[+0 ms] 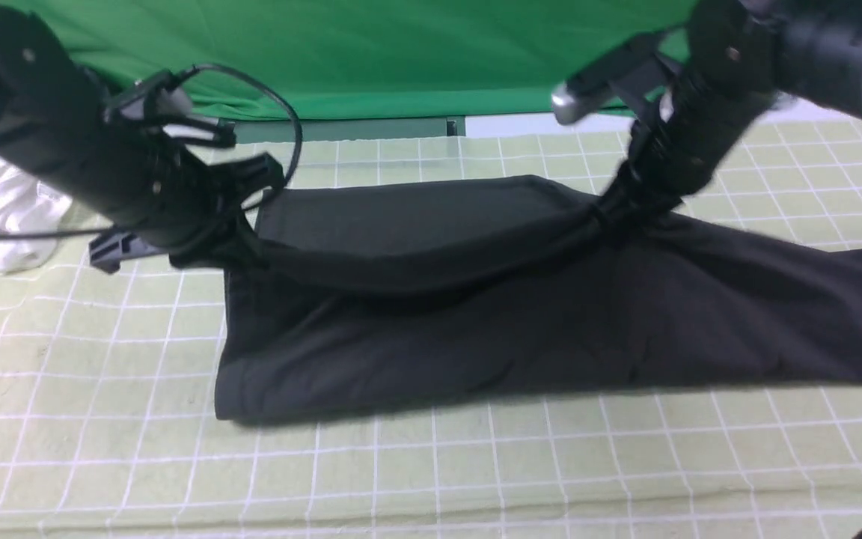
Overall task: Fold a long-sleeved shirt over a green coffee tablecloth.
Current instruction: 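Fold the black garment in half by bringing its near edge over to the far edge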
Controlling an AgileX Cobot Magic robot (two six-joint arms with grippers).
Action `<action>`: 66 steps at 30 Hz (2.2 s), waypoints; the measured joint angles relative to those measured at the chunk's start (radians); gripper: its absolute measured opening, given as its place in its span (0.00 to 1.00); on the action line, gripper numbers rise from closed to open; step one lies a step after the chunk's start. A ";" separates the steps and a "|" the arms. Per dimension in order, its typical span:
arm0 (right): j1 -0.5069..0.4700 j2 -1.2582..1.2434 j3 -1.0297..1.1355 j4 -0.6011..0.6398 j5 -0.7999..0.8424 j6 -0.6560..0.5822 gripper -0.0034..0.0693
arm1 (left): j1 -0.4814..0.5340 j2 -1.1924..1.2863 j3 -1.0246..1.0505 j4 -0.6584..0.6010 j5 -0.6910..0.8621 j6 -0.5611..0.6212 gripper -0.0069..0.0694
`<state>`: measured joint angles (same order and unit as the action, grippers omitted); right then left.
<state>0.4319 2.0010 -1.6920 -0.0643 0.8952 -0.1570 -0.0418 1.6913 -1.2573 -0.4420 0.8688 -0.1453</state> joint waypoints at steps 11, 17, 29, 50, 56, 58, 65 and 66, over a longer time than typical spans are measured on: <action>-0.024 0.211 -0.223 0.001 -0.005 -0.005 0.12 | 0.086 0.196 -0.178 -0.034 -0.006 0.000 0.12; -0.025 0.297 -0.241 -0.001 -0.053 -0.005 0.12 | 0.089 0.330 -0.274 -0.047 -0.025 0.000 0.12; -0.034 0.326 -0.256 -0.007 -0.133 0.030 0.17 | 0.092 0.433 -0.435 -0.052 -0.034 0.000 0.12; -0.053 0.307 -0.289 -0.013 -0.172 0.065 0.48 | 0.132 0.470 -0.478 -0.042 -0.064 -0.001 0.36; -0.053 0.239 -0.339 0.026 0.027 0.044 0.25 | 0.191 0.443 -0.610 -0.024 0.065 0.015 0.56; -0.053 0.234 -0.344 0.111 0.070 0.019 0.13 | 0.202 0.435 -0.674 -0.017 0.142 0.019 0.60; -0.022 0.336 -0.344 0.403 0.090 -0.087 0.06 | 0.179 0.432 -0.716 -0.008 0.239 0.046 0.52; -0.016 0.348 -0.344 0.412 0.078 -0.090 0.06 | 0.176 0.434 -0.716 -0.006 0.242 0.048 0.48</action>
<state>0.4163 2.3494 -2.0357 0.3481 0.9729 -0.2465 0.1344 2.1255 -1.9732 -0.4479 1.1103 -0.0969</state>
